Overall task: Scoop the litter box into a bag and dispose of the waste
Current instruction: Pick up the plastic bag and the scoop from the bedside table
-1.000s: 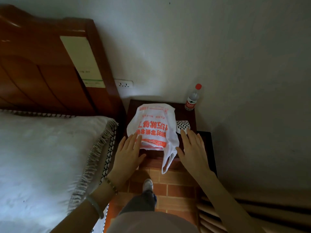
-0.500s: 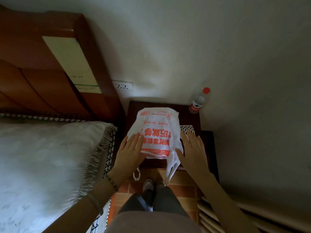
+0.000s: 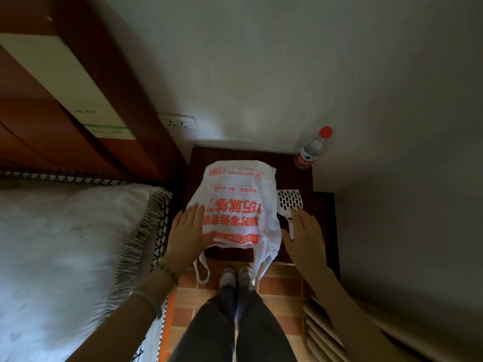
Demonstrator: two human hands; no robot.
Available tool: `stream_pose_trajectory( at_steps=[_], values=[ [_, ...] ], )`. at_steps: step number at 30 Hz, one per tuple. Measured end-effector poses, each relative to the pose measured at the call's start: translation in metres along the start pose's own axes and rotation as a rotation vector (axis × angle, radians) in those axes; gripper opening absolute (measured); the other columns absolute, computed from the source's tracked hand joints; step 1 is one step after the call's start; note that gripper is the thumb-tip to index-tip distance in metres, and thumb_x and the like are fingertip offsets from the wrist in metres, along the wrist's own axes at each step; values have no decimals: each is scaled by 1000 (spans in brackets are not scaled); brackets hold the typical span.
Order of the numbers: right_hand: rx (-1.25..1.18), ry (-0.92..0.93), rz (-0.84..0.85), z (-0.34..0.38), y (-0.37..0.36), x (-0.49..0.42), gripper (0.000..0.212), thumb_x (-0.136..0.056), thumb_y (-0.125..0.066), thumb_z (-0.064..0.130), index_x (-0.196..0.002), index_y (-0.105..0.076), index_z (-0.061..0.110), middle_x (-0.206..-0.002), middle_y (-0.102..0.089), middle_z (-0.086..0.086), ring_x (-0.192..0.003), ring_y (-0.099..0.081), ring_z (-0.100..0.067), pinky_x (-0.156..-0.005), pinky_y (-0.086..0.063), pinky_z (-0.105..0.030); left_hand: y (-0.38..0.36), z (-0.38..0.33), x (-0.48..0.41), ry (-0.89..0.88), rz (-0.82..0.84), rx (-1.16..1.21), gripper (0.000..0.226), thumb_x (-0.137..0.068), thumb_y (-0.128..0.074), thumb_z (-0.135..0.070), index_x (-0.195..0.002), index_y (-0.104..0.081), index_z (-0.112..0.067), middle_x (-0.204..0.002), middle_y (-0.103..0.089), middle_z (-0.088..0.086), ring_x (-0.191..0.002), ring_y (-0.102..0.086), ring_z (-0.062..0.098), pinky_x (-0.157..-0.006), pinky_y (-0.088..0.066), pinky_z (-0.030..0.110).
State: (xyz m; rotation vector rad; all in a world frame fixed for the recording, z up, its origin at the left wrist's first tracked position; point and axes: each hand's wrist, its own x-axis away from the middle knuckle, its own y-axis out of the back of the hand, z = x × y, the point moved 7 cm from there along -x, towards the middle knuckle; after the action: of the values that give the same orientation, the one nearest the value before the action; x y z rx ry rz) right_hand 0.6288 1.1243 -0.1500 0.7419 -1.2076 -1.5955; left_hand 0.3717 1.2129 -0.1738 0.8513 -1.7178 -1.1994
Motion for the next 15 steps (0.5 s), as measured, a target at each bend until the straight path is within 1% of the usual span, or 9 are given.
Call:
stream_pose_trajectory(
  at_steps=[1, 4, 6, 8, 9, 11, 13, 15],
  values=[
    [-14, -30, 20, -5, -7, -5, 57, -79, -72, 26, -126, -53, 0, -129, -55, -22, -120, -51, -40, -102, -31, -46, -8, 4, -7, 33, 9, 17, 77, -84, -45, -60, -130, -51, 1, -131, -53, 23, -120, -53, 39, -100, -38, 54],
    [-56, -106, 86, -24, -36, -18, 57, -82, -70, 23, -129, -50, -1, -133, -51, -23, -124, -47, -40, -103, -34, -47, -26, 14, -28, 101, 2, 34, 74, -86, -43, -59, -134, -46, -2, -136, -49, 21, -123, -50, 37, -104, -35, 52],
    [-65, -148, 126, -39, -56, -24, 57, -84, -67, 23, -131, -47, -1, -135, -49, -22, -126, -45, -37, -104, -35, -46, -38, 18, -41, 144, 16, 64, 73, -87, -50, -56, -139, -39, -5, -143, -41, 18, -130, -42, 34, -109, -30, 50],
    [-70, -183, 152, -54, -74, -30, 54, -86, -65, 24, -131, -47, 0, -135, -49, -20, -126, -44, -35, -104, -37, -45, -47, 24, -51, 177, -4, 91, 76, -85, -54, -55, -140, -35, -6, -146, -37, 18, -133, -38, 35, -110, -28, 50],
    [-69, -200, 147, -60, -81, -32, 51, -86, -64, 24, -129, -49, 1, -132, -51, -20, -123, -47, -34, -102, -41, -43, -52, 27, -55, 193, -9, 99, 77, -85, -55, -54, -141, -34, -5, -147, -35, 18, -134, -36, 35, -110, -27, 50],
    [-46, -249, 141, -74, -94, -36, 44, -85, -65, 25, -120, -53, 1, -118, -58, -20, -110, -54, -33, -91, -47, -39, -64, 32, -62, 226, 6, 128, 80, -85, -52, -57, -142, -31, -4, -148, -33, 18, -135, -33, 35, -111, -27, 50],
    [6, -295, 160, -84, -107, -38, 40, -84, -65, 28, -109, -55, -1, -106, -59, -20, -97, -57, -32, -81, -49, -37, -75, 35, -64, 248, 15, 149, 87, -82, -41, -66, -140, -33, -1, -145, -37, 21, -132, -38, 37, -109, -32, 52],
    [43, -329, 193, -92, -120, -39, 42, -84, -65, 32, -105, -55, -3, -102, -58, -22, -93, -56, -33, -76, -49, -38, -84, 37, -65, 246, 13, 150, 91, -79, -33, -69, -137, -37, 1, -139, -44, 24, -126, -45, 39, -104, -36, 53]
  ],
)
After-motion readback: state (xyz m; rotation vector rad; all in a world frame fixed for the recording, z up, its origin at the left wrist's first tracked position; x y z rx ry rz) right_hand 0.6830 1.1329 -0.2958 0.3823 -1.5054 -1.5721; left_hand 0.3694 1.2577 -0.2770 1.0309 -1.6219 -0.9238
